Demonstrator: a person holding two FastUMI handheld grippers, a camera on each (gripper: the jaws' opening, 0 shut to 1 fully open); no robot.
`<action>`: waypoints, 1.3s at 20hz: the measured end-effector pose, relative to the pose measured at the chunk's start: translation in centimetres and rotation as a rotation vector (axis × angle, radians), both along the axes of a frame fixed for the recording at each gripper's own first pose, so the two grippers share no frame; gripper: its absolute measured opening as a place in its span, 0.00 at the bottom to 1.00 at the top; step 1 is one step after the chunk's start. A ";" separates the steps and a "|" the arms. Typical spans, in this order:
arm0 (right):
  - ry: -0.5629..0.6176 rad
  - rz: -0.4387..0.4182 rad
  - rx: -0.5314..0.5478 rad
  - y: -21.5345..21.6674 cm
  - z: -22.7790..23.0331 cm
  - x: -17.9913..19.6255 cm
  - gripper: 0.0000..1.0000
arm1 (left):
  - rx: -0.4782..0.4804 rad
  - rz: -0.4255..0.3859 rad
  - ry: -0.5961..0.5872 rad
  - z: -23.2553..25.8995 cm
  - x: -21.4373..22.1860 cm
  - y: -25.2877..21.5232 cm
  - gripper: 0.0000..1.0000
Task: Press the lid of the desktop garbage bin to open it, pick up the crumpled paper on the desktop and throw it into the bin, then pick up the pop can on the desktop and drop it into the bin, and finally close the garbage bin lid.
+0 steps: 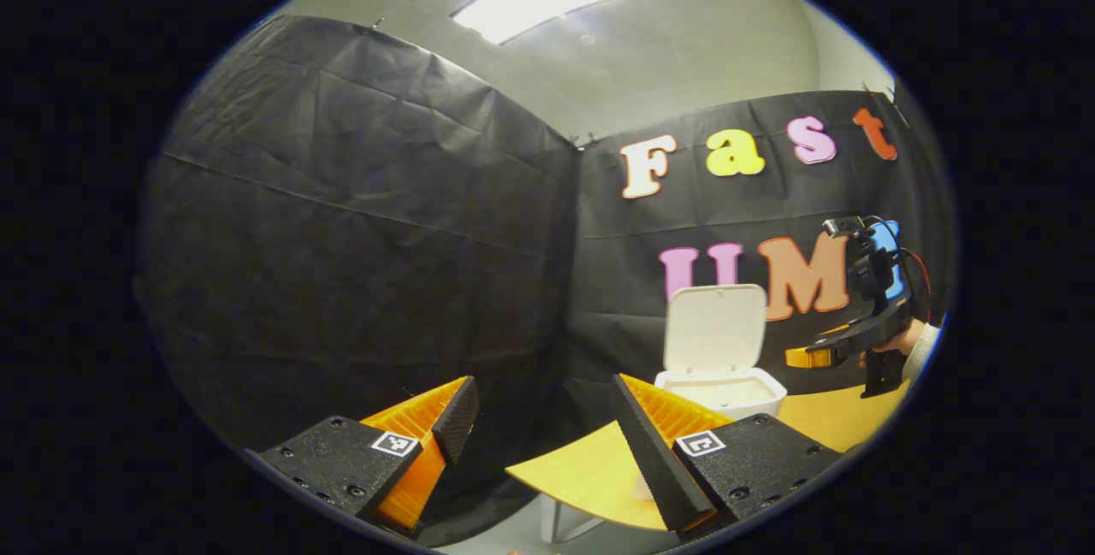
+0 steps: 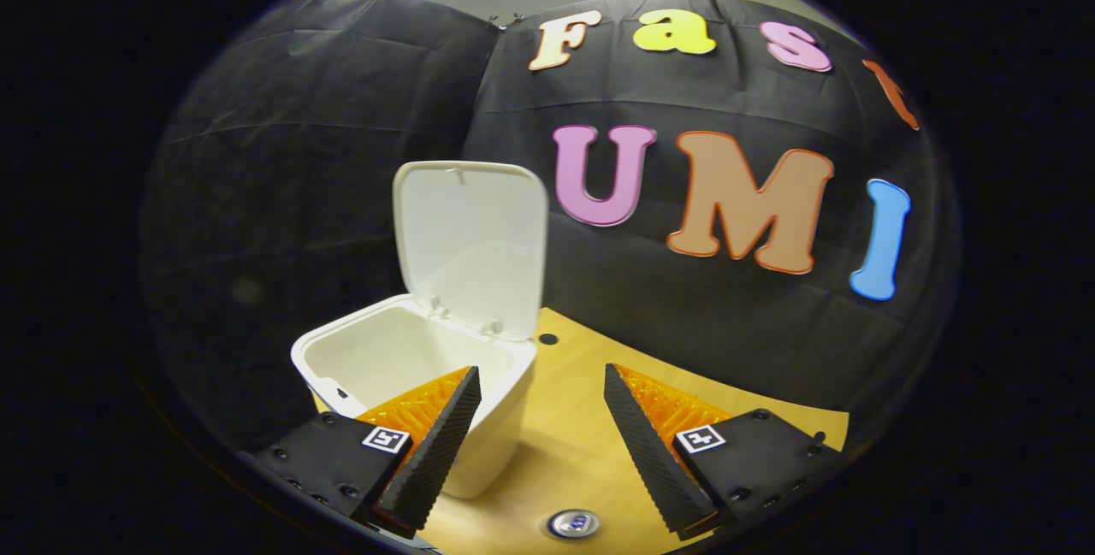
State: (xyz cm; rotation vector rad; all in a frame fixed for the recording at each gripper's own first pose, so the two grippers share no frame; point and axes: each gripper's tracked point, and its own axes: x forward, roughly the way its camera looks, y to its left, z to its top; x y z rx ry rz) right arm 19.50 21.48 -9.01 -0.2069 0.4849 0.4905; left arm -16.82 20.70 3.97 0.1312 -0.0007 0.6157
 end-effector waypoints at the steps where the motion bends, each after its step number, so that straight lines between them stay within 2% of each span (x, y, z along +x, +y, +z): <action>1: -0.019 -0.046 -0.012 -2.7 0.4 0.1 0.97 | -0.011 -0.067 0.004 -0.4 2.1 -1.3 0.93; 4: -0.054 -0.199 -0.044 -11.7 1.1 -0.8 0.97 | -0.039 -0.286 -0.003 -0.9 8.0 -6.6 0.93; 7: -0.078 -0.401 -0.109 -21.9 1.6 -3.8 0.97 | -0.092 -0.509 -0.010 -2.0 13.2 -12.8 0.93; 9: -0.085 -0.526 -0.119 -27.5 2.5 -6.6 1.00 | -0.125 -0.632 -0.005 -3.3 15.8 -16.5 0.93; 10: -0.084 -0.589 -0.112 -29.6 3.0 -8.2 0.96 | -0.136 -0.685 0.005 -4.1 16.9 -18.3 0.93; 13: -0.097 -0.764 -0.088 -35.0 3.9 -13.0 0.97 | -0.170 -0.822 0.019 -6.4 19.0 -23.1 0.93; 15: -0.117 -0.851 -0.091 -37.5 4.6 -16.2 0.96 | -0.206 -0.867 0.046 -9.0 20.4 -24.9 0.93; 18: -0.169 -0.938 -0.146 -39.3 5.9 -20.6 0.96 | -0.259 -0.891 0.110 -14.0 22.4 -27.1 0.93; 20: -0.190 -0.982 -0.128 -39.2 6.6 -22.9 0.96 | -0.251 -0.902 0.168 -17.5 23.3 -28.1 0.93; 23: -0.191 -1.045 -0.046 -38.4 6.1 -25.5 0.96 | -0.215 -0.922 0.220 -21.8 24.8 -28.9 0.94; 26: -0.166 -1.091 -0.094 -39.2 4.9 -27.9 0.96 | -0.233 -0.924 0.277 -26.5 25.6 -29.5 0.94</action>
